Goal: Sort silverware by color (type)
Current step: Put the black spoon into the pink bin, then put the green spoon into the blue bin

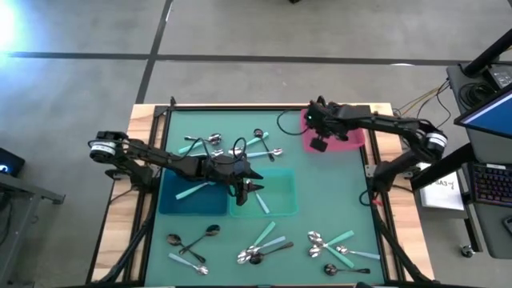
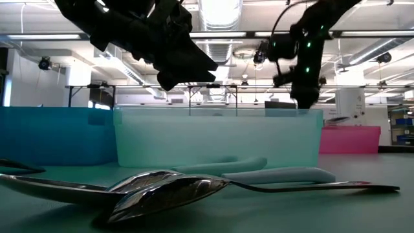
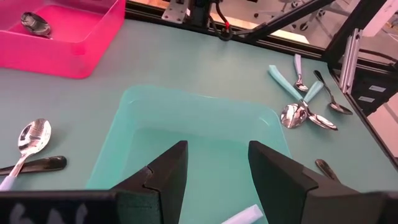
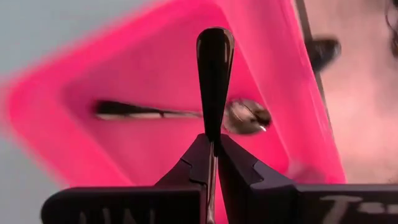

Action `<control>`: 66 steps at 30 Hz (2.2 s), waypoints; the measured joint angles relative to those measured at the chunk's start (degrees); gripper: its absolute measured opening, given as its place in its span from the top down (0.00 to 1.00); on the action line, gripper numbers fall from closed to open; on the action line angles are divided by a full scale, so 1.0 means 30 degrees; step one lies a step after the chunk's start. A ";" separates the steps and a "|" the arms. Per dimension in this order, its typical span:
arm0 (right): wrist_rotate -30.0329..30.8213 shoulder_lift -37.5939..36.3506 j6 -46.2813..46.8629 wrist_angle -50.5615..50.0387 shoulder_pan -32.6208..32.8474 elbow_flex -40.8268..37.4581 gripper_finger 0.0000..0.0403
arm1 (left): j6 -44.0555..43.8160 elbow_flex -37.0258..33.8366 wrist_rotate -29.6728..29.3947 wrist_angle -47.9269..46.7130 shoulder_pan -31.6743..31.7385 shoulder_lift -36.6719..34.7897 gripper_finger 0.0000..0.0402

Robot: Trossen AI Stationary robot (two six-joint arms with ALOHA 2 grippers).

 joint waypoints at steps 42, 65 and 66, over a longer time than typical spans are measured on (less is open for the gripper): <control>-0.3162 -0.0674 0.1853 0.1632 0.0337 0.0073 0.80 | 0.1299 0.0007 -0.0428 -0.5034 0.8975 0.1022 0.61; -0.3155 -0.0578 0.0900 0.3346 0.0639 -0.0036 0.80 | 0.4742 0.7054 -0.1999 -1.2927 0.9306 0.6776 0.61; -0.3155 -0.0578 0.0898 0.3351 0.0639 -0.0044 0.80 | 0.4722 0.7001 -0.1999 -1.3032 0.9323 0.6776 0.61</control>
